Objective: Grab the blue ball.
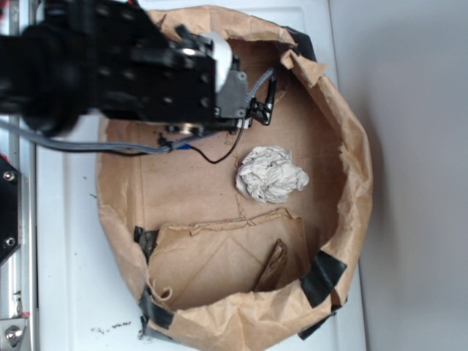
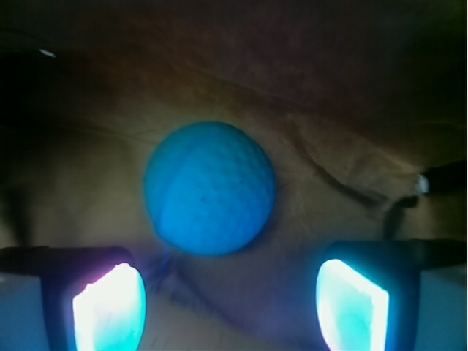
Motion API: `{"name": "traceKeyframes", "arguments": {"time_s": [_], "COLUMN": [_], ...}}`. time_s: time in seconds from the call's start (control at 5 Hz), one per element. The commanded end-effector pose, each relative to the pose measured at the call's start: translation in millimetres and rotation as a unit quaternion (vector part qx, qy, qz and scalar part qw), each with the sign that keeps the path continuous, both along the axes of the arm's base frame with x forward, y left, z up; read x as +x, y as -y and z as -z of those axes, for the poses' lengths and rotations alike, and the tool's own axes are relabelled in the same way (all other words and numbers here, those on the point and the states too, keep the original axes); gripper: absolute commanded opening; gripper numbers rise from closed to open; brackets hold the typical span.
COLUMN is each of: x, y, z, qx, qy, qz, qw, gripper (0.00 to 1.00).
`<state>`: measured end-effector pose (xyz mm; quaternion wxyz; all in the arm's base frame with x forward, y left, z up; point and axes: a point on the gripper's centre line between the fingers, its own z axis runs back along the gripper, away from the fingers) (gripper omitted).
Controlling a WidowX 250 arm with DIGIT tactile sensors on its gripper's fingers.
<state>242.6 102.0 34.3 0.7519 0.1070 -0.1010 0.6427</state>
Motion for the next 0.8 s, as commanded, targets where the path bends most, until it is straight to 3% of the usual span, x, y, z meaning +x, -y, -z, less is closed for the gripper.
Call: {"name": "traceKeyframes", "arguments": {"time_s": [0.0,0.2,0.4,0.6], "x": [13.0,18.9,15.6,14.8], "y": [-14.9,-15.7,-11.0,-7.0], "z": [10.0,9.4,6.7,5.5], "qx": [0.046,0.037,0.041,0.049], "qy": [-0.006,-0.008,0.003,0.007], "qz": [-0.019,-0.012,-0.007,0.004], "qw": [0.999,0.999,0.999,0.999], "gripper": [1.0,1.0,0.0,0.0]}}
